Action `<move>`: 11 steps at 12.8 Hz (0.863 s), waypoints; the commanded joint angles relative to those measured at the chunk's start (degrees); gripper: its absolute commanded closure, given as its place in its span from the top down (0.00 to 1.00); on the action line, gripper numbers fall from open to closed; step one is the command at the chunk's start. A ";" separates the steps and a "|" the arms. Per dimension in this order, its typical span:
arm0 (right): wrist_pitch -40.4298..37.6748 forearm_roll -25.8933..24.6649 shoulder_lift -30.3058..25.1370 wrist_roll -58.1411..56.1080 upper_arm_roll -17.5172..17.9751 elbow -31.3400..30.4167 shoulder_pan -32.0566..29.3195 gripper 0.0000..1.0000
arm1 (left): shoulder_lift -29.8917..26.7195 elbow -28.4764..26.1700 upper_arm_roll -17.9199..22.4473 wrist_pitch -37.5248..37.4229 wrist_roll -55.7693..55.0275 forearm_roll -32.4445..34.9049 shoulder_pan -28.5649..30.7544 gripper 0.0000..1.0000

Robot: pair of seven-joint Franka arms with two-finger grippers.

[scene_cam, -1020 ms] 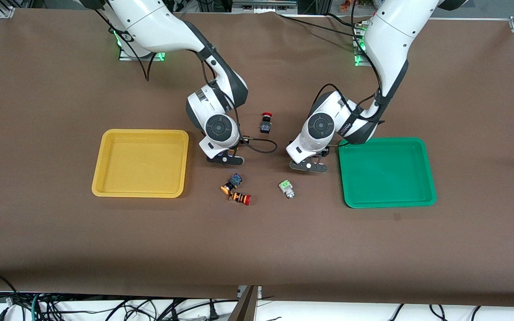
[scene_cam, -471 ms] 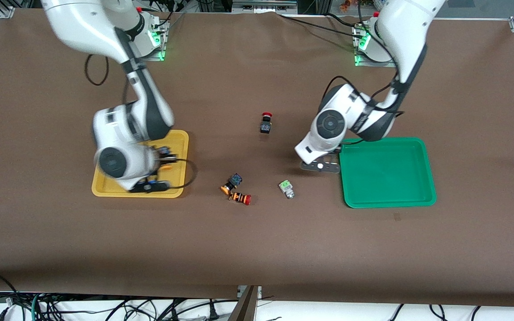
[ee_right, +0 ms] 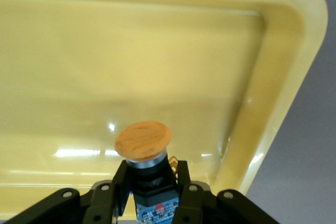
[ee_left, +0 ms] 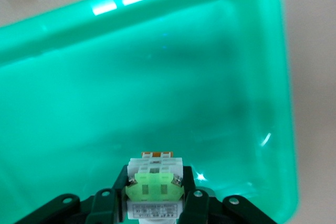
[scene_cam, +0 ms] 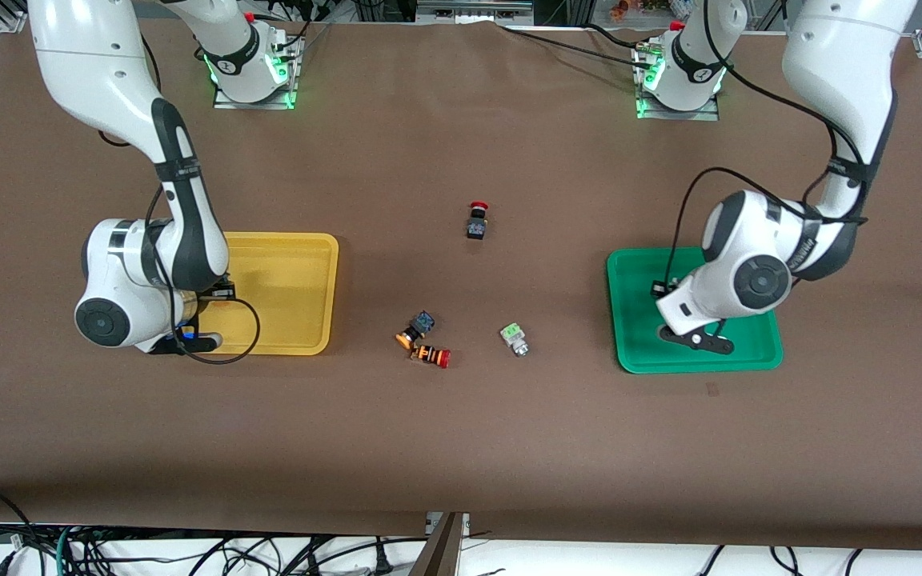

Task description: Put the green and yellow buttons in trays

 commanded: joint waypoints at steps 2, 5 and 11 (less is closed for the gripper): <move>-0.04 1.07 -1.18 0.89 0.89 1.04 0.72 1.00 | -2.27 1.00 -1.44 -0.48 -1.24 0.49 -1.43 1.00; -0.05 3.62 -0.57 18.83 4.32 8.51 5.89 1.00 | -3.97 7.39 -3.63 -2.32 -12.89 -2.49 -2.66 1.00; 19.52 8.11 5.31 52.28 8.19 11.25 16.62 1.00 | 10.34 23.30 -3.64 -2.25 -47.14 -11.73 -11.17 1.00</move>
